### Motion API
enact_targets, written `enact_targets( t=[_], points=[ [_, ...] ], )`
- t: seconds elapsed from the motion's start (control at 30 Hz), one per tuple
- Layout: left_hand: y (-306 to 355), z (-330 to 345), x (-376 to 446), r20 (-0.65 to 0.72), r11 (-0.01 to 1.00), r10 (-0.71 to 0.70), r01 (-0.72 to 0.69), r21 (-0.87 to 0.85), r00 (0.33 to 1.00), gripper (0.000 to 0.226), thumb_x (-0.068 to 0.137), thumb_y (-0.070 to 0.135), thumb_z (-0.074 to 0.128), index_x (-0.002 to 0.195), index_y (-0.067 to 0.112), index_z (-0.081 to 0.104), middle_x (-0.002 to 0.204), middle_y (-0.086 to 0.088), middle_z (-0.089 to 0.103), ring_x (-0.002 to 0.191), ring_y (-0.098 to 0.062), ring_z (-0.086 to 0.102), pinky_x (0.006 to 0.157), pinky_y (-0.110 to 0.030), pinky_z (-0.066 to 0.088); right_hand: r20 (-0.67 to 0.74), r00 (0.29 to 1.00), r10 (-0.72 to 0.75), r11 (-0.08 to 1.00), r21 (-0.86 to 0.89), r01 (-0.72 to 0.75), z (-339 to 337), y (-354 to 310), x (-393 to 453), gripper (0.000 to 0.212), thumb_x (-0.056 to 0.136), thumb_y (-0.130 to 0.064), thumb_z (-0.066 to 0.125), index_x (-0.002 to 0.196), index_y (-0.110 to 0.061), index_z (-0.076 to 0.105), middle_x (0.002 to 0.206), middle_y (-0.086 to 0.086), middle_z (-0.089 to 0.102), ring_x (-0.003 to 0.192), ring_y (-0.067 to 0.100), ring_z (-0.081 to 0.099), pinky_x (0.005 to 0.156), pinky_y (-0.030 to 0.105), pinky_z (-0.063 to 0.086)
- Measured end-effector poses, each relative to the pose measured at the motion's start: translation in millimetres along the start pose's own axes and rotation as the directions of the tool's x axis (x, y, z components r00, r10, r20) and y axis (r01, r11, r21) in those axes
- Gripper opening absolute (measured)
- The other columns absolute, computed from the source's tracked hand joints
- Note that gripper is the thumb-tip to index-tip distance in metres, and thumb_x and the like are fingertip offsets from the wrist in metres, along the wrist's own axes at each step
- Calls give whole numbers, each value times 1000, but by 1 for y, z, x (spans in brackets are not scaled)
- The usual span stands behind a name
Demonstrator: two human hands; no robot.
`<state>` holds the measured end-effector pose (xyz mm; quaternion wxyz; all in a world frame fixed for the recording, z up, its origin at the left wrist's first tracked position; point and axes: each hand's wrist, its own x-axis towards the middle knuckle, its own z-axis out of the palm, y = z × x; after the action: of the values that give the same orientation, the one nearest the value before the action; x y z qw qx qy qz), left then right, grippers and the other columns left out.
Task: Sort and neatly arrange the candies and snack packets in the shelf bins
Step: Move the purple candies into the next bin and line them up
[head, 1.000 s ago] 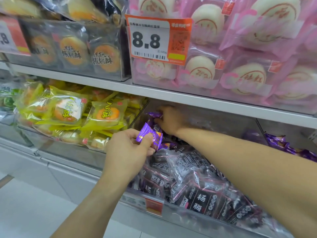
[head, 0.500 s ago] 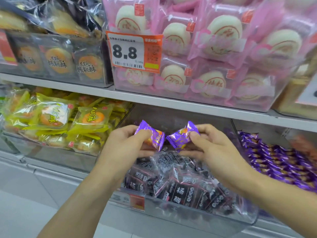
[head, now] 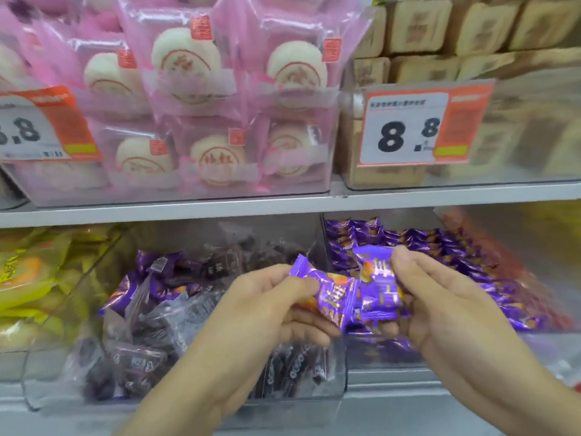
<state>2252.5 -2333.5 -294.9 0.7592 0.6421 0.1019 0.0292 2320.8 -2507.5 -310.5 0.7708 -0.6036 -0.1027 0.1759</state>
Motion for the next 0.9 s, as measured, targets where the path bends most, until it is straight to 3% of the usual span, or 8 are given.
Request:
enact_targets(
  t=[0.07, 0.13, 0.2, 0.33, 0.47, 0.67, 0.8, 0.9],
  points=[
    [-1, 12, 5, 13, 1000, -2, 2, 9, 1000, 20, 92, 7, 56, 92, -7, 69, 77, -25, 71, 63, -28, 65, 57, -30, 56, 38, 999, 18, 1000, 21, -19, -13, -2, 0, 58, 76, -51, 74, 106, -1, 71, 88, 35, 60, 70, 29, 47, 52, 33, 45],
    [-2, 23, 11, 6, 999, 18, -18, 32, 1000, 17, 92, 8, 57, 91, -5, 69, 77, -24, 71, 64, -28, 67, 59, -30, 58, 75, 996, 41, 999, 26, -43, -21, -2, 1, 68, 66, -53, 75, 103, 4, 70, 88, 27, 64, 70, 26, 49, 51, 28, 47],
    [-4, 33, 15, -13, 997, 60, -60, 50, 998, 14, 91, 6, 58, 90, -2, 69, 78, -24, 72, 66, -28, 69, 62, -30, 60, 82, 996, 39, 999, 12, -40, -28, -4, 2, 63, 65, -51, 76, 98, 2, 73, 87, 21, 67, 69, 25, 50, 52, 27, 48],
    [-6, 50, 20, -11, 998, 63, -63, 20, 998, 12, 91, 3, 58, 95, 0, 69, 85, -21, 75, 75, -31, 73, 72, -35, 62, 7, 1000, 13, 1000, -1, -13, -42, -7, 5, 41, 88, -42, 69, 101, -3, 75, 86, 24, 68, 70, 26, 51, 58, 36, 43],
    [-8, 62, 24, 3, 1000, -4, 4, -31, 1000, 18, 87, 10, 63, 97, -3, 70, 91, -20, 75, 82, -33, 74, 82, -43, 60, -29, 1000, -10, 999, -53, 8, -50, -7, 6, 49, 82, -43, 62, 99, 2, 71, 84, 25, 67, 70, 27, 52, 63, 40, 46],
    [-14, 67, 27, 10, 999, 11, -11, 30, 1000, 23, 92, 19, 61, 96, 0, 72, 89, -17, 76, 79, -27, 74, 79, -38, 61, -16, 1000, -8, 998, -57, 7, -53, -8, 7, 34, 79, -29, 66, 101, -5, 75, 89, 15, 76, 73, 22, 70, 66, 30, 59],
    [-17, 68, 28, -24, 999, 5, -6, -33, 1000, 16, 86, 12, 66, 87, -1, 77, 90, -19, 75, 80, -24, 73, 74, -33, 61, -50, 999, -13, 999, -30, 11, -55, -7, 6, 33, 77, -26, 65, 106, -11, 72, 94, 13, 77, 81, 23, 72, 79, 38, 61],
    [-18, 70, 28, -37, 989, -20, 14, -145, 999, 24, 75, 17, 69, 88, 0, 78, 93, -20, 75, 82, -26, 73, 73, -33, 61, -97, 995, -26, 999, -47, 21, -53, -9, 5, 25, 87, -23, 62, 109, -15, 69, 89, 11, 76, 72, 23, 69, 71, 42, 60]
  ],
)
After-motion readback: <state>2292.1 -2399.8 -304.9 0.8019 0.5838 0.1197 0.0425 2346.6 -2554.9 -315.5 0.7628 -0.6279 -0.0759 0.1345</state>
